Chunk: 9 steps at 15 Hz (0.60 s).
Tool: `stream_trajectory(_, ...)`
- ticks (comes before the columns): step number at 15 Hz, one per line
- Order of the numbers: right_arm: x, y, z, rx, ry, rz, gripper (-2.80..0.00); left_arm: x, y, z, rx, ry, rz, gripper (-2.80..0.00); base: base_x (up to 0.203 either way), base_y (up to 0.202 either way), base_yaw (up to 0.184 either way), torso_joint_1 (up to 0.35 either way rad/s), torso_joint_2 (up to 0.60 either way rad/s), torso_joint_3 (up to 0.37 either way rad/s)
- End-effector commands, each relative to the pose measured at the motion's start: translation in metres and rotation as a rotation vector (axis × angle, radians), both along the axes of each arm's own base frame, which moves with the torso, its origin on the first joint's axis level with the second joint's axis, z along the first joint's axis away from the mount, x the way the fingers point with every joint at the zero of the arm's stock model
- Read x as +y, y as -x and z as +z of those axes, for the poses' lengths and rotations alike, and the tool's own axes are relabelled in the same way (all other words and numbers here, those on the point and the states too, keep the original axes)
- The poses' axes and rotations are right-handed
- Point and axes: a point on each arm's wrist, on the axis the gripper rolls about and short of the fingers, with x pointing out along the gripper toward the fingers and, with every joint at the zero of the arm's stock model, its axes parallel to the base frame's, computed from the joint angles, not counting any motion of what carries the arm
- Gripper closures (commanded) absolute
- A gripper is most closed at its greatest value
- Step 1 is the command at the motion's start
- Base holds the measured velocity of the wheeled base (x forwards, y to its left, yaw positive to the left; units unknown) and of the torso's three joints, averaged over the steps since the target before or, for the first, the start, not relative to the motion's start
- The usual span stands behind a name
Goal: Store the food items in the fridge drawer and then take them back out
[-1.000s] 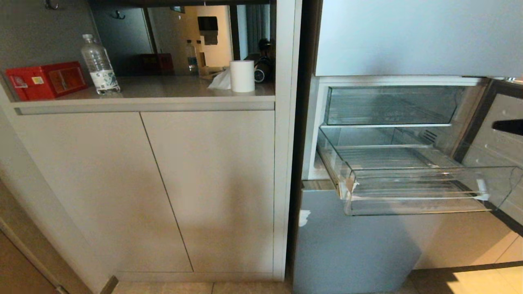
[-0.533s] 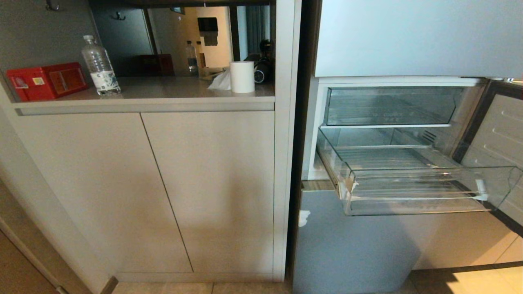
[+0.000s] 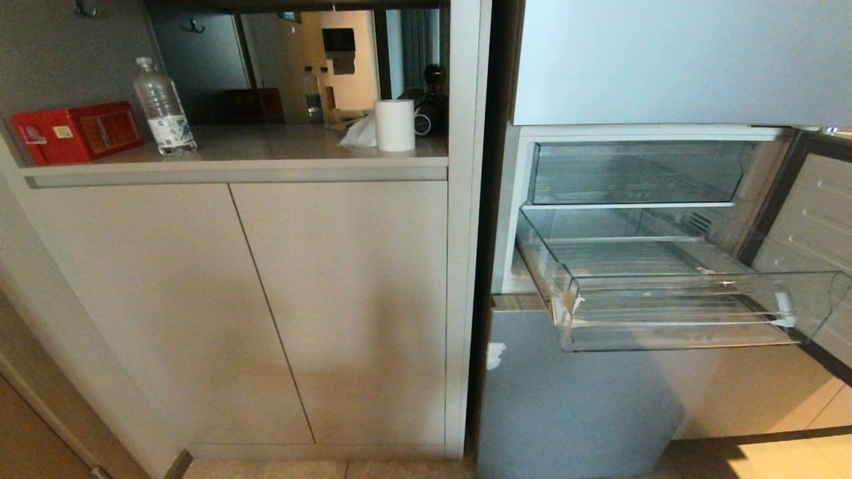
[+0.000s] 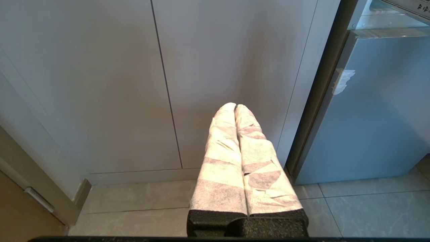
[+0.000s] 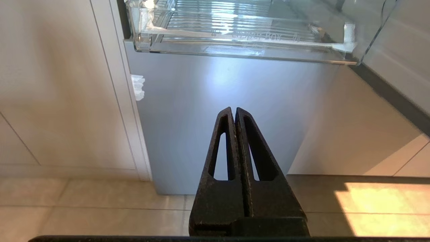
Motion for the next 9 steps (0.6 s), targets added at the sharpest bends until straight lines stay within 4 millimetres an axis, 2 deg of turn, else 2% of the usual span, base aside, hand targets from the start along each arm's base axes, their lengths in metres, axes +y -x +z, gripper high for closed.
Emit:
stream_trajectory(1,0.0,0.001,-0.0031,-0.012,-0.024,-0.003,0.0,0.0,0.0,0.0,0.001,0.001,0.0,0.0,0.0,0.0,0.0,0.0,0.0,0.0)
stream_trajectory(6,-0.0001,0.001,-0.0031,-0.012,-0.029,-0.006,0.0,0.0,0.0,0.0,0.001,0.001,0.0,0.0,0.0,0.0,0.0,0.0,0.0,0.0)
stream_trajectory(9,-0.0001,0.001,-0.0031,-0.012,-0.03,-0.005,0.0,0.0,0.0,0.0,0.001,0.0,0.0,0.0,0.001,0.005,-0.141,0.004,0.0,0.005)
